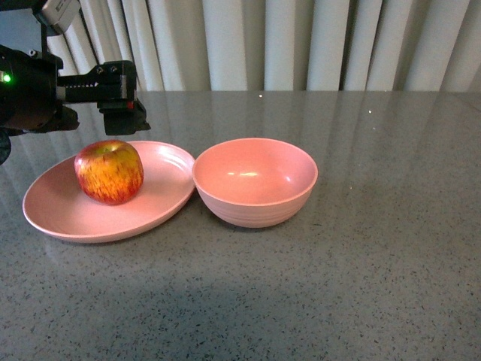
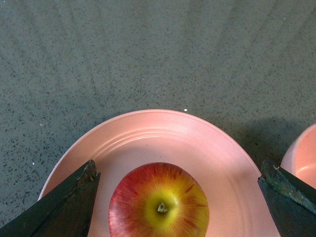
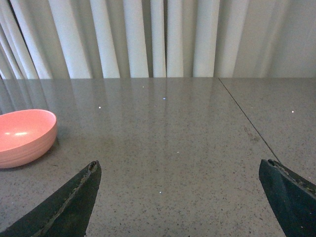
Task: Move apple from plate to bowl
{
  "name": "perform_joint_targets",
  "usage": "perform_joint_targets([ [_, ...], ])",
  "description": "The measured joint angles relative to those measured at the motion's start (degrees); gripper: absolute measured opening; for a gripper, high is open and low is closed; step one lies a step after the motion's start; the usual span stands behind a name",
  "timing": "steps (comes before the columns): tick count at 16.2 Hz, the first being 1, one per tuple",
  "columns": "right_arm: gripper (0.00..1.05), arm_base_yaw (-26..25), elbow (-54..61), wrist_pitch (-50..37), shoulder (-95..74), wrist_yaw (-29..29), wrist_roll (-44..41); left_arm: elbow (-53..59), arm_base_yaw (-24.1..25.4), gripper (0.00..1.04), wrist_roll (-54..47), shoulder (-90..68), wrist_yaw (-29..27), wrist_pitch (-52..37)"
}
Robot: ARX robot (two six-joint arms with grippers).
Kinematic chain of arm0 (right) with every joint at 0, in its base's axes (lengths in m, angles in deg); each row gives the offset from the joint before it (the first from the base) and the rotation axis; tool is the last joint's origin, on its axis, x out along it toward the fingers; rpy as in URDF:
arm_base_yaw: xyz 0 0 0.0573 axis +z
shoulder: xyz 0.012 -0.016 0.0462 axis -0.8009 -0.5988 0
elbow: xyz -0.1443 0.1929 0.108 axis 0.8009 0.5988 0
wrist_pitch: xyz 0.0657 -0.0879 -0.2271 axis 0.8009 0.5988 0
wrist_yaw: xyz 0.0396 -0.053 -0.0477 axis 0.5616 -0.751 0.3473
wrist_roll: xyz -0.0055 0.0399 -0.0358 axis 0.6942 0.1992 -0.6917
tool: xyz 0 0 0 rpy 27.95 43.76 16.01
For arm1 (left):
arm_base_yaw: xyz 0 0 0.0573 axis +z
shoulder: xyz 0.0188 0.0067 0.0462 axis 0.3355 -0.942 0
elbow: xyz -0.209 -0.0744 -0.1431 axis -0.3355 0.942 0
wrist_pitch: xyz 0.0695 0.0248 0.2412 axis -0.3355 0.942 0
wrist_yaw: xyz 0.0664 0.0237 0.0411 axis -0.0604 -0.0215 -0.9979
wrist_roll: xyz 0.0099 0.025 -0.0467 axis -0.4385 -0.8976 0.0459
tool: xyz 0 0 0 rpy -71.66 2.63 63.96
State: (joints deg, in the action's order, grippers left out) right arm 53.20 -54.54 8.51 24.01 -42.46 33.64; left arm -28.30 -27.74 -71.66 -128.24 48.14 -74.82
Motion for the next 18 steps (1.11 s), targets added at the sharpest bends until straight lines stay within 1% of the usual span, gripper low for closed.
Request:
perform_joint_targets([
  [2, 0.98, 0.00, 0.00, 0.00, 0.00, 0.00, 0.00, -2.62, 0.46, 0.98, 0.31, -2.05, -1.14, 2.36],
  [7, 0.98, 0.00, 0.00, 0.00, 0.00, 0.00, 0.00, -3.39, 0.48, 0.98, 1.84, -4.70, -1.29, 6.27],
  [14, 0.98, 0.00, 0.00, 0.00, 0.00, 0.00, 0.00, -4.02, 0.42, 0.98, 1.97, -7.04, -1.51, 7.69],
  [16, 0.98, 0.00, 0.00, 0.00, 0.00, 0.00, 0.00, -3.96, 0.09, 0.98, 1.73, -7.08, -1.49, 6.84],
  [17, 0.98, 0.00, 0.00, 0.00, 0.00, 0.00, 0.00, -3.78, -0.04, 0.80, 1.31, -7.08, -1.49, 6.62],
  [18, 0.98, 0.00, 0.00, 0.00, 0.00, 0.00, 0.00, -3.78, -0.04, 0.72, 1.05, -7.08, -1.49, 6.51],
])
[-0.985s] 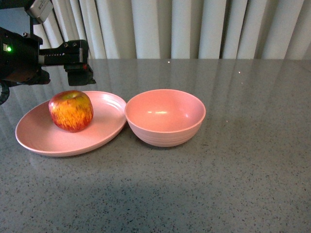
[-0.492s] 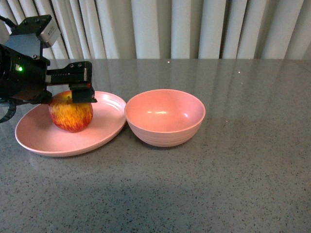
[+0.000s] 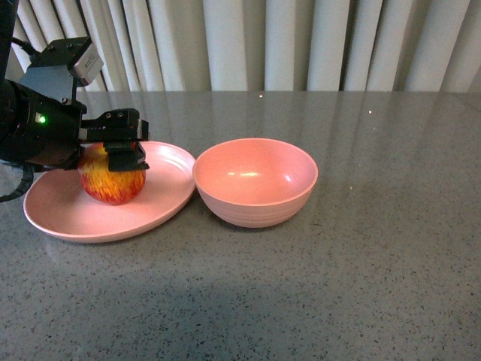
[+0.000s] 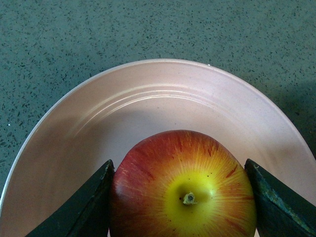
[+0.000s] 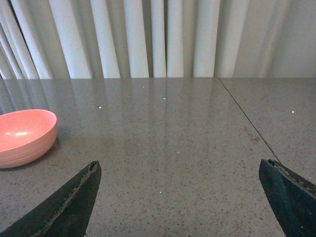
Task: Move apple from plate to bowl
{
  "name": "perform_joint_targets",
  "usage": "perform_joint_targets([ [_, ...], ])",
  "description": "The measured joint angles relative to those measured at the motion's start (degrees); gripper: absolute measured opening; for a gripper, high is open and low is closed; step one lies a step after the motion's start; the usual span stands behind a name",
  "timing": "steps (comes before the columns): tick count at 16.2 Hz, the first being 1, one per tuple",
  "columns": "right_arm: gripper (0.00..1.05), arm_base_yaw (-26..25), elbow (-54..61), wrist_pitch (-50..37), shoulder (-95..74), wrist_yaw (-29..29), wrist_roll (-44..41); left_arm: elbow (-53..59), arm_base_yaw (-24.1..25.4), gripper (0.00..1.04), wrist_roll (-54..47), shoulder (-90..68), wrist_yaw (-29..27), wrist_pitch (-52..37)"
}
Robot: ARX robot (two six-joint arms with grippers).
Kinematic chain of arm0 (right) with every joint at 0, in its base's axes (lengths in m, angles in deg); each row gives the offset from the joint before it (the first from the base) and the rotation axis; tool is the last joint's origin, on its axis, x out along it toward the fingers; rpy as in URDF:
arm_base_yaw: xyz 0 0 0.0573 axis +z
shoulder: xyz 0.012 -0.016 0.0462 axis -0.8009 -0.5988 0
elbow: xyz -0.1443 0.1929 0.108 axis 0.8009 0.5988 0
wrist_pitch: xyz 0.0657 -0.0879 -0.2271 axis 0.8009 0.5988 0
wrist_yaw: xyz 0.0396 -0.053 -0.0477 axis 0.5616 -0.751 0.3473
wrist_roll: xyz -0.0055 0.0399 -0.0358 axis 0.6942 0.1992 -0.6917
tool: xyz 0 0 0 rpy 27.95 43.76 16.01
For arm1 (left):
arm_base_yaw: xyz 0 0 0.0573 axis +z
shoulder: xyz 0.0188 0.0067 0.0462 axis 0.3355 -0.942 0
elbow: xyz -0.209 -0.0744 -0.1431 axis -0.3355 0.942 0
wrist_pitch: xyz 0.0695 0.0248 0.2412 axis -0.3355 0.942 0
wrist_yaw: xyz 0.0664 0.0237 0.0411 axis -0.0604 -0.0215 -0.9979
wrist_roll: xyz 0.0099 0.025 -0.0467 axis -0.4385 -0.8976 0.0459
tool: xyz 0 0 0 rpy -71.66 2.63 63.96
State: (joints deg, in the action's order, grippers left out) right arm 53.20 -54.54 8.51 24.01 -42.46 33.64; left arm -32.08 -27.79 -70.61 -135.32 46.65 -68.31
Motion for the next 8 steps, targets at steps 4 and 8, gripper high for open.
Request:
perform_joint_targets([
  [4, 0.98, 0.00, 0.00, 0.00, 0.00, 0.00, 0.00, 0.09, -0.20, 0.67, -1.07, 0.11, -0.02, -0.15],
  [8, 0.98, 0.00, 0.00, 0.00, 0.00, 0.00, -0.02, 0.57, -0.26, 0.67, -1.53, 3.32, 0.00, 0.98],
])
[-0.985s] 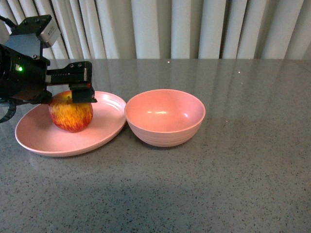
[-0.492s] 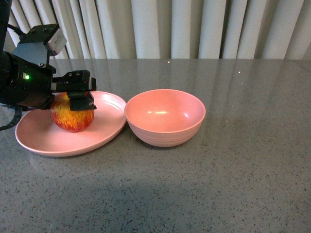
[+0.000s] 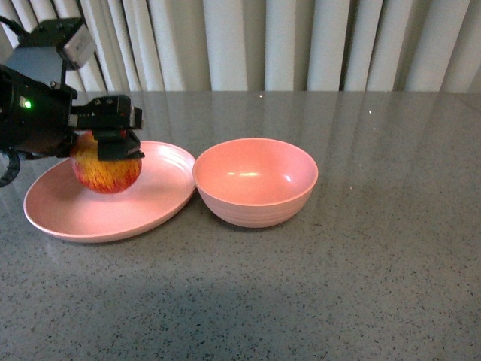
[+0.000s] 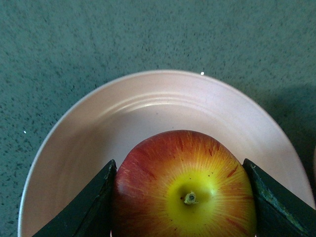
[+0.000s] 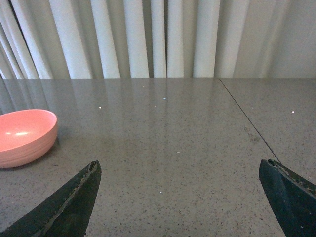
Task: Move apple from plate to bowl
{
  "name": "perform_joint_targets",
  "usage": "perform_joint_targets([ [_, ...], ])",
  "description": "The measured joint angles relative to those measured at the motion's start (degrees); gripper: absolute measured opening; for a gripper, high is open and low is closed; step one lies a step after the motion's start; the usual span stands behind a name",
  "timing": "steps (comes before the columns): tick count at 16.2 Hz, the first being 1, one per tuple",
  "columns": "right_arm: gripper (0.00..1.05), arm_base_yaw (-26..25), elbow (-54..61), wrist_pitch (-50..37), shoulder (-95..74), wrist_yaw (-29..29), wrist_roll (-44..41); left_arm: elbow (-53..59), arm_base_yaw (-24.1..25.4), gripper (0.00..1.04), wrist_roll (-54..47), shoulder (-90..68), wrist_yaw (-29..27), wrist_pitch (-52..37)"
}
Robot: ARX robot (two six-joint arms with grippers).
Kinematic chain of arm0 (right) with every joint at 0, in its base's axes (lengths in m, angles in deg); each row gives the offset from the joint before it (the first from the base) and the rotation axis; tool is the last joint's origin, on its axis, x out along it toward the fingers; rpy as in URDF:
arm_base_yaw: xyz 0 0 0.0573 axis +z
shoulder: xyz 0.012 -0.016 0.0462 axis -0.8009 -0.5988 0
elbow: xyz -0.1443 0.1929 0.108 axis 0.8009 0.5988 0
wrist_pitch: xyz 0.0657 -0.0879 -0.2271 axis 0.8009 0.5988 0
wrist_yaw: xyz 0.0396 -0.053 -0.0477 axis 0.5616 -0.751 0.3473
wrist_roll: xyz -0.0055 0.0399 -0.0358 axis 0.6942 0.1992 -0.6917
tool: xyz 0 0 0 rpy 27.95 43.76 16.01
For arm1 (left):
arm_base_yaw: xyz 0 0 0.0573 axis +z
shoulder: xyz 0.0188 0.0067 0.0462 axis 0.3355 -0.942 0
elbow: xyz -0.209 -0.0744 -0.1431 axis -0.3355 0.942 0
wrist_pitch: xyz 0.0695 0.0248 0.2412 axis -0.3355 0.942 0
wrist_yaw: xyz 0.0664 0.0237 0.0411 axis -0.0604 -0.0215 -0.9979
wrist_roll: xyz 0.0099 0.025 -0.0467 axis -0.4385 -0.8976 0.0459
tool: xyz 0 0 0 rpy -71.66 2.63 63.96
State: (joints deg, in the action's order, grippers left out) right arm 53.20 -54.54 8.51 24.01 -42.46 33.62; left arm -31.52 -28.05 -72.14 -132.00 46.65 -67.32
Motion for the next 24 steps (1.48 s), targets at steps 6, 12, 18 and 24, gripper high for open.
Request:
perform_joint_targets([
  [6, 0.98, 0.00, 0.00, 0.00, 0.00, 0.00, 0.02, -2.82, -7.30, 0.66, -1.07, 11.43, -0.33, 3.21],
  [12, 0.98, 0.00, 0.00, 0.00, 0.00, 0.00, 0.02, -7.32, -17.09, 0.66, -1.68, 11.02, -2.62, 2.82],
  [18, 0.98, 0.00, 0.00, 0.00, 0.00, 0.00, 0.02, -10.05, -22.47, 0.66, -0.46, 0.74, -3.43, 2.27],
  [24, 0.98, 0.00, 0.00, 0.02, 0.00, 0.00, 0.02, -10.03, -20.68, 0.66, 0.79, -2.89, -3.80, 1.36],
])
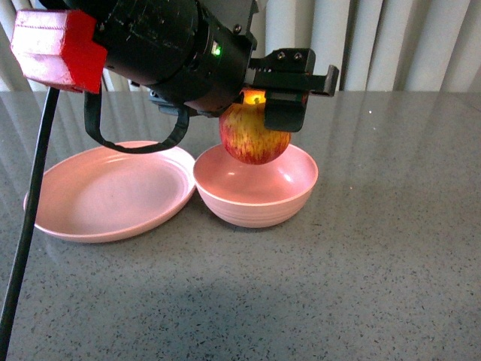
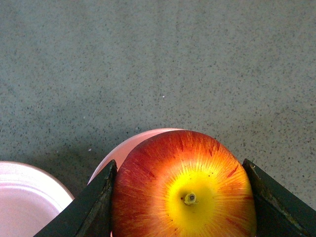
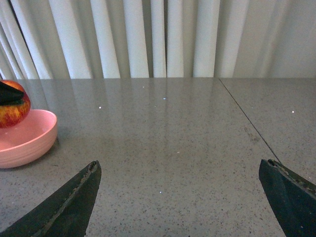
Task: Move apple from plate to bowl
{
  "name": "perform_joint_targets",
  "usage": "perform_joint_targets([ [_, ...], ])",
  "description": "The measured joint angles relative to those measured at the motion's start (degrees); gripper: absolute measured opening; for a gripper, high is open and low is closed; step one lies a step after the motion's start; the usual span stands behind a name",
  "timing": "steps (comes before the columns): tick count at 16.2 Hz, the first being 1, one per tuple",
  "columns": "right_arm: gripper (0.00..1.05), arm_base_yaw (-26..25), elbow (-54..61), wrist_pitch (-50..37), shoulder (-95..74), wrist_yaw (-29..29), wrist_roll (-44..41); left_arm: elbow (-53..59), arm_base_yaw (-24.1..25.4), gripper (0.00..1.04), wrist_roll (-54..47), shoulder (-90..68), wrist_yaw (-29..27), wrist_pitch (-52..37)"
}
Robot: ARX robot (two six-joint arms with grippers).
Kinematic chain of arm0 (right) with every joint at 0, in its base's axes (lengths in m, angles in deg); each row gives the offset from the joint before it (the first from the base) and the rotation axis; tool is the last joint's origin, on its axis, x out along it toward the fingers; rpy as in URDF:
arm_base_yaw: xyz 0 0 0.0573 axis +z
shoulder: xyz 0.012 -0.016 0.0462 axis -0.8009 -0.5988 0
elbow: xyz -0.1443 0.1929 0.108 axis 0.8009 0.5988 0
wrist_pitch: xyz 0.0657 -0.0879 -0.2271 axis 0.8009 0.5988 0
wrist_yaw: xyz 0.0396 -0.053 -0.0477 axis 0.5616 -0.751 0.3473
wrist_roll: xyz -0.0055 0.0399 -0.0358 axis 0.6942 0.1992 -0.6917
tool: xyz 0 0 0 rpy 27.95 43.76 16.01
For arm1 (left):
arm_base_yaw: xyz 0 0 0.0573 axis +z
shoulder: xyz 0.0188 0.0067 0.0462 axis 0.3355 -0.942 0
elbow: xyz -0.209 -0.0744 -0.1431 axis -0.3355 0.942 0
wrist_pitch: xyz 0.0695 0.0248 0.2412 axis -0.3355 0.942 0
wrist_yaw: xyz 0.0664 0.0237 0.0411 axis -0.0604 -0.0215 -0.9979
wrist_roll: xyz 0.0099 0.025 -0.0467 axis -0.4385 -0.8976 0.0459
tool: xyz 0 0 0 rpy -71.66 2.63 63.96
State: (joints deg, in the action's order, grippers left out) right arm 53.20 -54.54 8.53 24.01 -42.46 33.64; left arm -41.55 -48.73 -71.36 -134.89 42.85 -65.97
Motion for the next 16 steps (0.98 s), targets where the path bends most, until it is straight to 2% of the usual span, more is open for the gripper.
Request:
perform_joint_targets([
  [13, 0.98, 0.00, 0.00, -0.02, 0.00, 0.00, 0.00, -0.96, 0.90, 0.66, 1.75, -6.56, 1.51, -0.28],
  [16, 0.98, 0.00, 0.00, -0.02, 0.00, 0.00, 0.00, -1.64, 0.90, 0.97, 1.88, -6.56, 1.77, -0.59],
])
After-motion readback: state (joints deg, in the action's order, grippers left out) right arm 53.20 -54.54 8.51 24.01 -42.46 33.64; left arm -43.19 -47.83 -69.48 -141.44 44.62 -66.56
